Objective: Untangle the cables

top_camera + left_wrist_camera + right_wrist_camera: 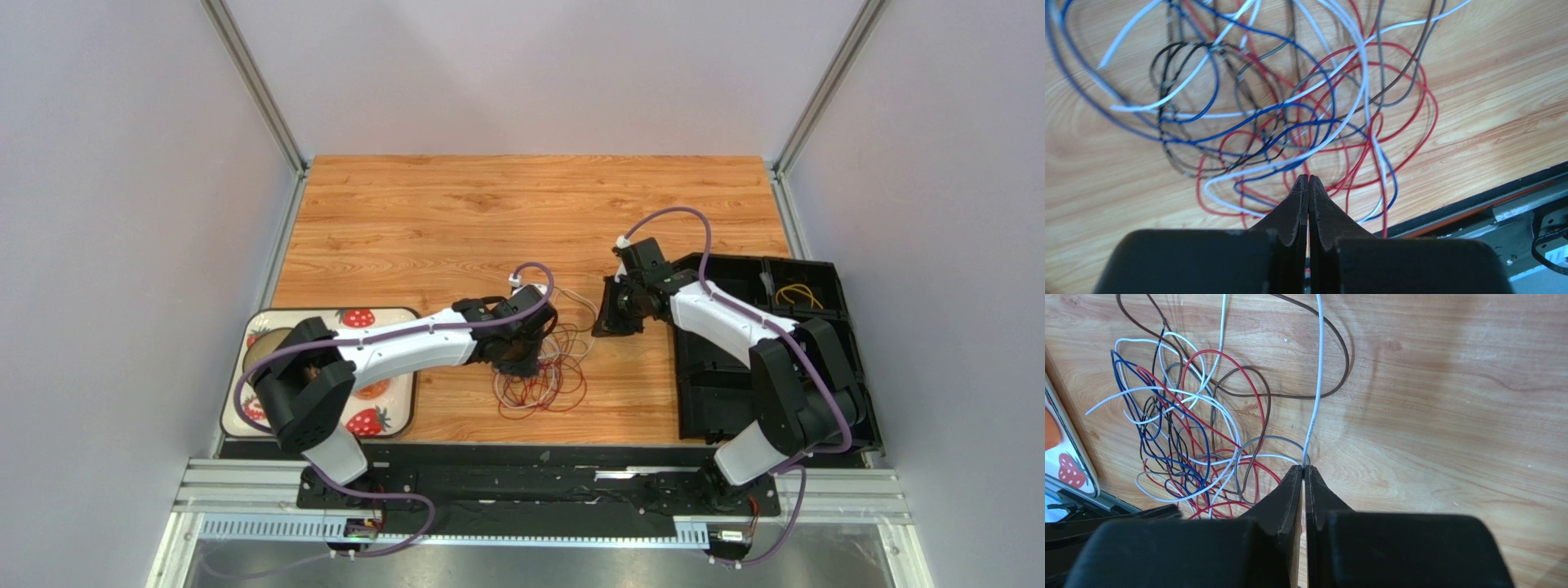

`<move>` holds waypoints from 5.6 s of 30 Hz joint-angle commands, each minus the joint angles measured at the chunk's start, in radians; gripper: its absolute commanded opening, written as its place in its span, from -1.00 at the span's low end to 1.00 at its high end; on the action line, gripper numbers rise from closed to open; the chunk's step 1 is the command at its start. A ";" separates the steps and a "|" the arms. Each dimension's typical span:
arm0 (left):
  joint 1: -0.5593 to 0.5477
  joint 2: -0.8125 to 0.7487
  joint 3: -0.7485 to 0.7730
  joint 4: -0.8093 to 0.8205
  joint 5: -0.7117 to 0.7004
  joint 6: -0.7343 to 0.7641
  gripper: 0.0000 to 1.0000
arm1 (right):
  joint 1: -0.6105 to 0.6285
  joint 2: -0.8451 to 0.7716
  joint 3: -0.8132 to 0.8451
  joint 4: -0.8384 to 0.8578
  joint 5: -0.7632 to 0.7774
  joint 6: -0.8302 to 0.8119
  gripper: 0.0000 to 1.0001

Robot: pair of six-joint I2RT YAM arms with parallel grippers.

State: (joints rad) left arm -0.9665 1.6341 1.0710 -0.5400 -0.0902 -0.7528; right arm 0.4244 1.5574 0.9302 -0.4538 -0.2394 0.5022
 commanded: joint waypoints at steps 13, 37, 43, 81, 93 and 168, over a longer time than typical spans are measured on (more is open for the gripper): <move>-0.133 -0.240 0.046 -0.206 -0.240 -0.089 0.30 | 0.007 0.018 0.038 0.047 0.008 -0.031 -0.35; -0.196 0.222 0.244 -0.173 -0.289 -0.079 -0.65 | 0.007 -0.181 0.143 -0.140 0.026 -0.074 -1.00; -0.184 0.201 0.247 -0.294 -0.404 -0.129 -1.00 | 0.007 -0.275 0.251 -0.207 0.022 -0.090 -1.00; 0.006 -0.233 0.280 -0.331 -0.168 0.142 0.54 | -0.022 -0.363 1.105 -0.440 0.288 -0.136 -1.00; 0.012 -0.623 0.233 -0.589 -0.321 0.239 0.52 | -0.049 -0.175 1.452 -0.433 0.383 -0.146 -1.00; 0.014 -1.189 -0.057 -0.534 -0.441 0.179 0.56 | -0.159 -0.462 0.743 0.133 0.825 -0.211 -1.00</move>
State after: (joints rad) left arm -0.9539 0.4149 1.0187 -1.0752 -0.5060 -0.5564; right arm 0.2932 1.0897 1.6943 -0.3744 0.5861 0.3115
